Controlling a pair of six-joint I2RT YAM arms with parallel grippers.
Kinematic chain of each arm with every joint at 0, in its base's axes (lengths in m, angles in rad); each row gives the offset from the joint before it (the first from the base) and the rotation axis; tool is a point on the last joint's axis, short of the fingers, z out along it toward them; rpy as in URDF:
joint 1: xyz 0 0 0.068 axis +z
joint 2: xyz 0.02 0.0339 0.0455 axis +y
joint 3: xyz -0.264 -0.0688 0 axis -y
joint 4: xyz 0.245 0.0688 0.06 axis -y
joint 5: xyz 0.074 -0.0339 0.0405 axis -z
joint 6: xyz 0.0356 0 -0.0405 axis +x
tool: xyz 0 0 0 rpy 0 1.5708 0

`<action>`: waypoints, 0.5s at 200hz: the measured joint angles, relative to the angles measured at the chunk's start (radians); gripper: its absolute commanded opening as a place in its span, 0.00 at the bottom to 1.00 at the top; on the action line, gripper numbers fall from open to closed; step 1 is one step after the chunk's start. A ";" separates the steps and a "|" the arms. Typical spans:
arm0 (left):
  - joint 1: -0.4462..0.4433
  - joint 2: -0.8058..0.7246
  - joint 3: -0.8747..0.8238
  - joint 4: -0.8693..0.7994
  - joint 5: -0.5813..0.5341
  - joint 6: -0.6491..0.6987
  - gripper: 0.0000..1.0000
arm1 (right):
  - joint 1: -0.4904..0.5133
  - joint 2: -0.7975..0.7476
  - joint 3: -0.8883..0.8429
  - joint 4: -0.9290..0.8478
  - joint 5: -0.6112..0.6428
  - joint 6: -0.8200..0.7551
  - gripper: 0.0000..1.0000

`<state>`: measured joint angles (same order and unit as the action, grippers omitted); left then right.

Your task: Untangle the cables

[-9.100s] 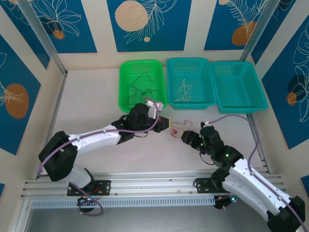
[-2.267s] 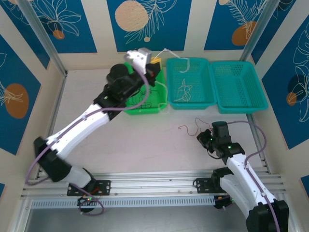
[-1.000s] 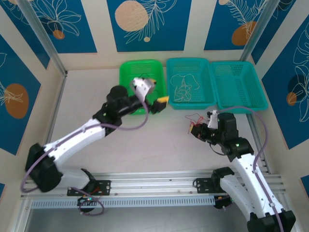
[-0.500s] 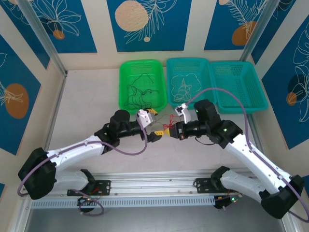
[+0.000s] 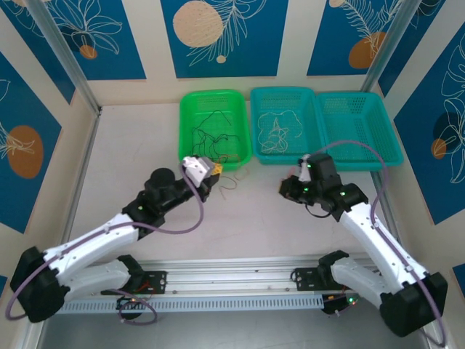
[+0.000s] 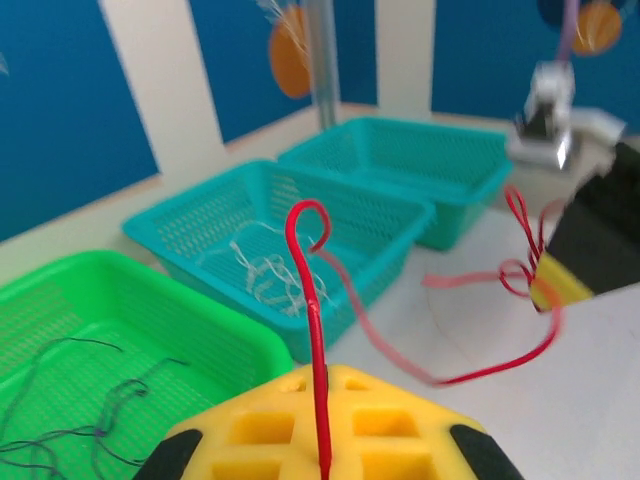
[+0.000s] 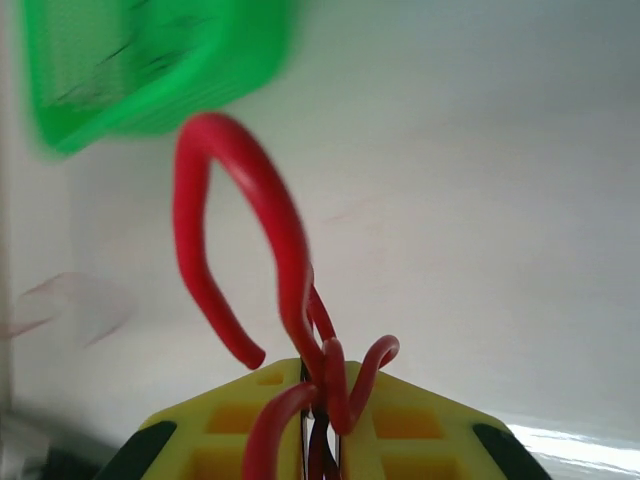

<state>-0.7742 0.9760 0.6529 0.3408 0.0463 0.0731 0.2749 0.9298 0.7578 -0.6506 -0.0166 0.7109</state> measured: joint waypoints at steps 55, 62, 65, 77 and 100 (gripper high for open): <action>0.006 -0.098 -0.001 -0.076 -0.018 -0.055 0.00 | -0.297 -0.080 -0.179 -0.034 -0.062 0.112 0.04; 0.006 -0.098 -0.003 -0.085 -0.018 -0.064 0.00 | -0.302 -0.086 -0.171 -0.036 -0.071 0.112 0.04; 0.006 -0.098 -0.004 -0.088 -0.018 -0.067 0.00 | -0.303 -0.089 -0.167 -0.038 -0.074 0.113 0.04; 0.006 -0.098 -0.005 -0.096 -0.013 -0.079 0.00 | -0.304 -0.097 -0.139 -0.043 -0.082 0.117 0.04; 0.006 -0.098 -0.005 -0.095 0.002 -0.103 0.00 | -0.317 -0.103 -0.048 -0.032 -0.068 0.150 0.03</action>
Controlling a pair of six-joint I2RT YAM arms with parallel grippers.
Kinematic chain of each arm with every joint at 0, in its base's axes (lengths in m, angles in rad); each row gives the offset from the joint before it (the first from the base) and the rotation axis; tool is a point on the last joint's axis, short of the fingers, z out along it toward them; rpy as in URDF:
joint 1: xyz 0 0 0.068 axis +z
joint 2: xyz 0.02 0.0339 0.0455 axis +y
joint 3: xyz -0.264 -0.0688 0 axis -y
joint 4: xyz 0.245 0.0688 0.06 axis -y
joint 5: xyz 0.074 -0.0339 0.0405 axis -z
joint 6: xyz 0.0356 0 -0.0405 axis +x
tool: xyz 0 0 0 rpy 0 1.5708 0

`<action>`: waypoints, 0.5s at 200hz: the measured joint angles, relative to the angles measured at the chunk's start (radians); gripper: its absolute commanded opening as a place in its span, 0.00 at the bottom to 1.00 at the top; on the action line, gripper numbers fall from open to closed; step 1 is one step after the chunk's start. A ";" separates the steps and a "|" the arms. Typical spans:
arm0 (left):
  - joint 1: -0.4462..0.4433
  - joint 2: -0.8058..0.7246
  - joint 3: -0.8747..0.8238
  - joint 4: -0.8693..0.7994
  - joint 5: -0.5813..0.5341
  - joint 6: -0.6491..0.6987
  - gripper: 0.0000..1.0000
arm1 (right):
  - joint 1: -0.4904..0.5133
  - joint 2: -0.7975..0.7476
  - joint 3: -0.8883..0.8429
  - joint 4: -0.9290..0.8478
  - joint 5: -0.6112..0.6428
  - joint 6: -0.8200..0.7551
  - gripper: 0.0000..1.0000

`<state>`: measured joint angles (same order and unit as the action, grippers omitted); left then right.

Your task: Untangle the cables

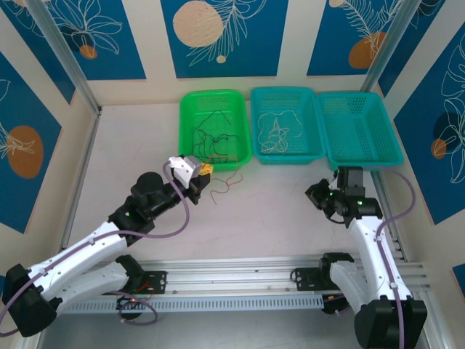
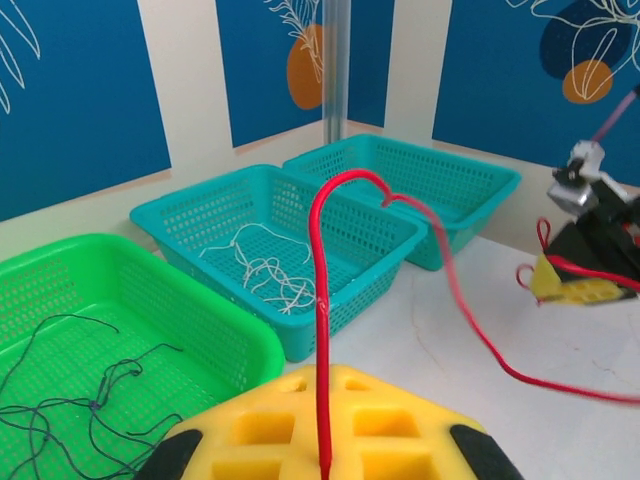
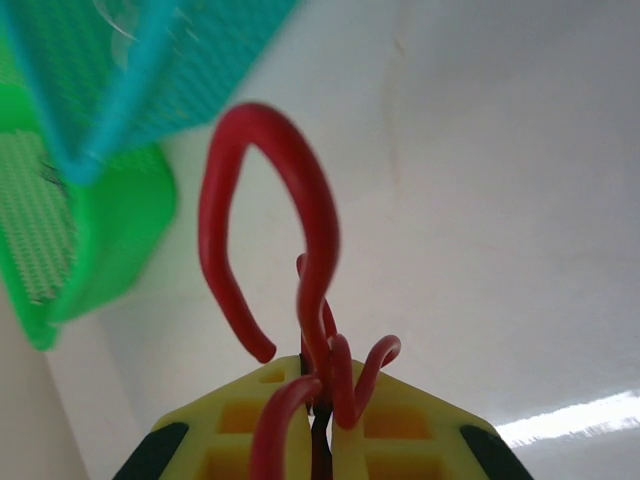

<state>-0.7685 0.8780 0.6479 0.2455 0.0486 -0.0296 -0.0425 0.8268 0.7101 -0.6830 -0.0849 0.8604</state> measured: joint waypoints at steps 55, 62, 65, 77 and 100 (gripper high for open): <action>0.000 -0.008 0.000 -0.031 0.044 -0.022 0.00 | -0.148 0.293 0.357 0.161 0.111 0.042 0.06; 0.000 -0.014 0.000 -0.047 0.051 -0.021 0.00 | -0.164 0.356 0.400 0.177 0.130 0.041 0.09; 0.000 -0.018 0.000 -0.053 0.053 -0.021 0.00 | -0.170 0.388 0.418 0.183 0.139 0.041 0.11; 0.000 -0.031 0.000 -0.073 0.060 -0.021 0.00 | -0.195 0.507 0.495 0.200 0.171 0.042 0.30; 0.000 -0.049 0.000 -0.088 0.076 -0.021 0.00 | -0.240 0.743 0.668 0.186 0.188 0.011 1.00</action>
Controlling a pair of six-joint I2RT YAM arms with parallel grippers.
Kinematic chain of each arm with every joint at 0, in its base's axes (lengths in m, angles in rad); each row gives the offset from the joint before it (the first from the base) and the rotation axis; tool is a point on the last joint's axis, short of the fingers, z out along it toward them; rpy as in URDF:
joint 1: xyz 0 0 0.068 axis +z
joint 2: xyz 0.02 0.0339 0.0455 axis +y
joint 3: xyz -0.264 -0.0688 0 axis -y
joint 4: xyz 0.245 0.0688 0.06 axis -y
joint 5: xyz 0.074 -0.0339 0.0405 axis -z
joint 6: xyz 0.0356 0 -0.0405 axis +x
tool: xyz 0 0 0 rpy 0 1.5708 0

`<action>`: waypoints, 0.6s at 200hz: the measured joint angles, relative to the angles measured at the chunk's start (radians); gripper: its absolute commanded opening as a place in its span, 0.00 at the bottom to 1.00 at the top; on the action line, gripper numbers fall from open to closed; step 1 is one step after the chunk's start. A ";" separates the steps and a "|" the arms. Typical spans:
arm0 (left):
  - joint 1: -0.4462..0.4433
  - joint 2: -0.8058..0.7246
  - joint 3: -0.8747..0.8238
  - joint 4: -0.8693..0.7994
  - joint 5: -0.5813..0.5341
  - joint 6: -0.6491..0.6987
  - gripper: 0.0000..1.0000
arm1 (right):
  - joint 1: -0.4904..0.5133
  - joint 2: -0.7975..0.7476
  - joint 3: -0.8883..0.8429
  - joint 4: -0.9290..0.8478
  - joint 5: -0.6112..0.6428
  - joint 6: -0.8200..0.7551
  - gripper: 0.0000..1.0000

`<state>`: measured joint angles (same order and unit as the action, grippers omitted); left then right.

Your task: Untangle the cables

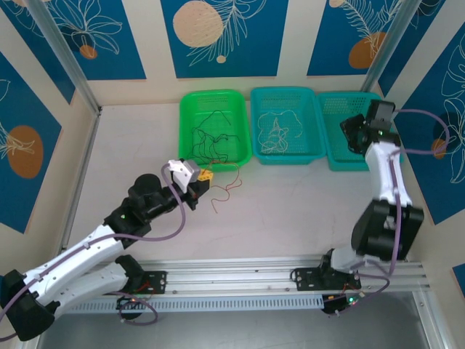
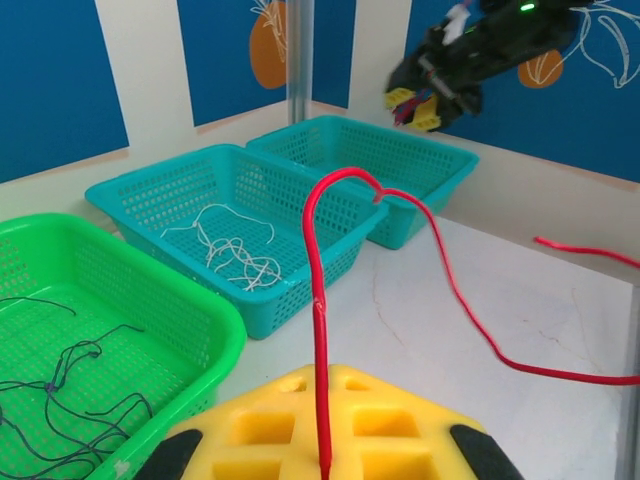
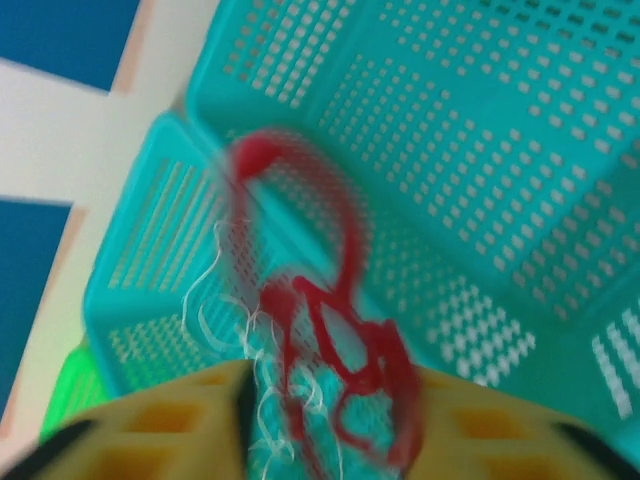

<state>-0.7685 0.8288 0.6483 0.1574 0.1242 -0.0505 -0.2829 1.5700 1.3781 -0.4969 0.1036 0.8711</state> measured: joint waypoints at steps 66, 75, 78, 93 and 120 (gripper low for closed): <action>0.000 0.039 0.000 0.006 0.045 -0.005 0.00 | -0.062 0.107 0.092 -0.100 -0.059 -0.118 1.00; 0.000 0.051 0.002 0.008 0.053 -0.005 0.00 | -0.047 0.045 0.055 -0.103 -0.071 -0.137 1.00; 0.000 0.057 0.003 0.009 0.055 -0.005 0.00 | -0.041 0.023 0.043 -0.103 -0.078 -0.142 1.00; 0.000 0.085 0.012 0.013 0.065 -0.004 0.00 | 0.003 -0.116 -0.043 -0.089 -0.118 -0.168 1.00; 0.000 0.143 0.040 0.018 0.078 0.000 0.00 | 0.132 -0.398 -0.228 -0.052 -0.245 -0.183 0.96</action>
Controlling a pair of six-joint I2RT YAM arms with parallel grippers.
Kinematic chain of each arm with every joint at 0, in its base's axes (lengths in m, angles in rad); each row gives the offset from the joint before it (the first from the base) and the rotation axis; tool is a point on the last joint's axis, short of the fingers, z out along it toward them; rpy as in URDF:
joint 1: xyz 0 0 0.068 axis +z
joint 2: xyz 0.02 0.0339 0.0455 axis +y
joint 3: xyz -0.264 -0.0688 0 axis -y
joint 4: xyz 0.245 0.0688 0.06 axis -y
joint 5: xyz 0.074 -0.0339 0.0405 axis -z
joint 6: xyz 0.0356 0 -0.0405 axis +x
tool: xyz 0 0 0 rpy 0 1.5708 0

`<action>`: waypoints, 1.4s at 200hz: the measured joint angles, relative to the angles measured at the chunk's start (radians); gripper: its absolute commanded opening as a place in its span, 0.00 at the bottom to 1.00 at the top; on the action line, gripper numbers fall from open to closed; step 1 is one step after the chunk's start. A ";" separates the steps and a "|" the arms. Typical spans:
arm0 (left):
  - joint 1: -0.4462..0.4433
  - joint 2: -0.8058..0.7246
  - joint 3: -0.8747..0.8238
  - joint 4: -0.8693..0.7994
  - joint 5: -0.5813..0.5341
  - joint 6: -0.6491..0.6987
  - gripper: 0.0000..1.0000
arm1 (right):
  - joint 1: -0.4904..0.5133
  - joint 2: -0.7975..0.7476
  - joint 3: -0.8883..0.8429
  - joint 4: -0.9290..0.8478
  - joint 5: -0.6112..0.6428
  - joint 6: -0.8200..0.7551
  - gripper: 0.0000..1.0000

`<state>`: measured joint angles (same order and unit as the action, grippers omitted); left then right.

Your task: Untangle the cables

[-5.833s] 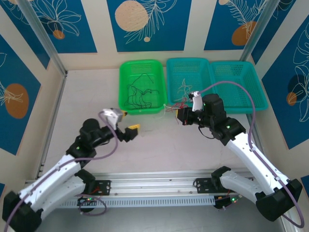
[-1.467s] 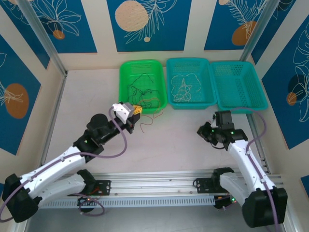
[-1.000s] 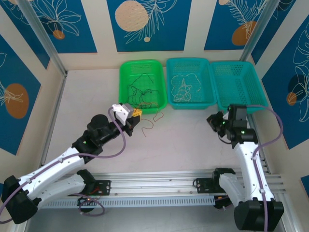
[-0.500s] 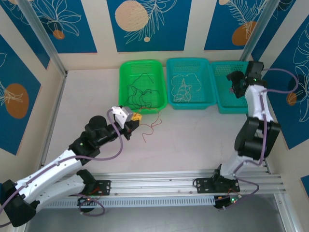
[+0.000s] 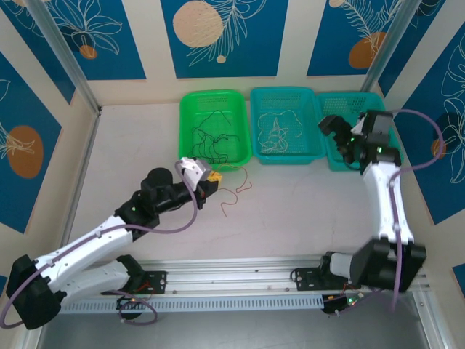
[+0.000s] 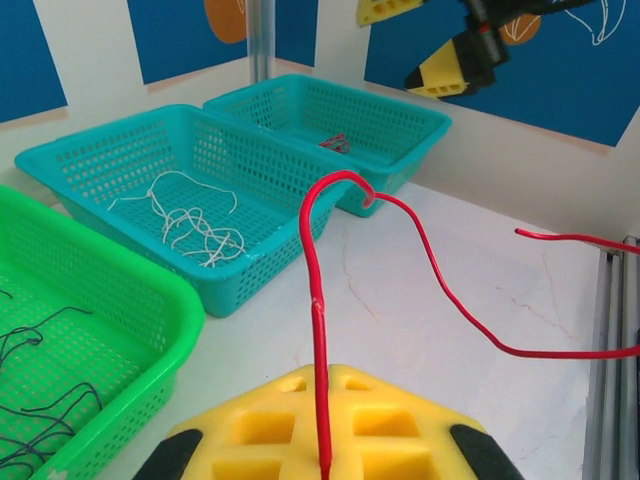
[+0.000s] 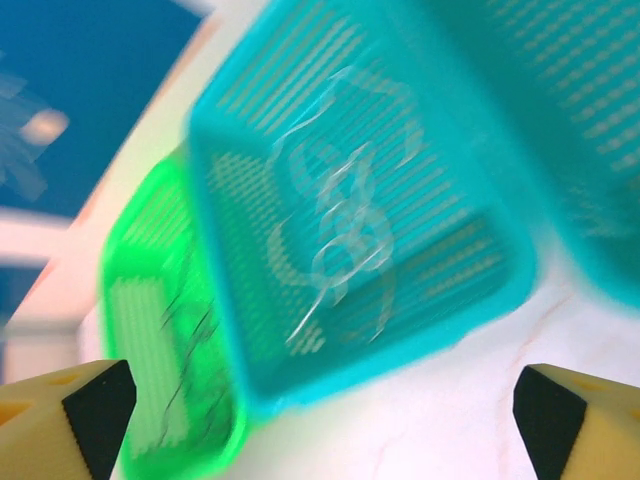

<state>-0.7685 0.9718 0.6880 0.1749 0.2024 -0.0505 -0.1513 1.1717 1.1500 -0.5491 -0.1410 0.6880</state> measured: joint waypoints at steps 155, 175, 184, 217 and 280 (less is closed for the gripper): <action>-0.010 0.125 0.110 0.071 0.274 0.029 0.00 | 0.743 -0.155 -0.229 0.328 -0.404 0.030 0.90; -0.017 0.130 0.121 0.071 0.288 0.025 0.00 | 0.755 -0.134 -0.201 0.363 -0.406 0.048 0.80; -0.021 0.132 0.125 0.071 0.294 0.025 0.00 | 0.756 -0.130 -0.192 0.376 -0.404 0.056 0.77; -0.044 0.134 0.130 0.071 0.308 0.027 0.00 | 0.760 -0.130 -0.181 0.421 -0.381 0.088 0.52; -0.051 0.142 0.145 0.068 0.293 0.026 0.11 | 0.758 -0.127 -0.182 0.437 -0.298 0.126 0.00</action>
<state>-0.8200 1.1133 0.8333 0.2428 0.4957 -0.0242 0.6067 1.0451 0.9680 -0.1123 -0.4393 0.8139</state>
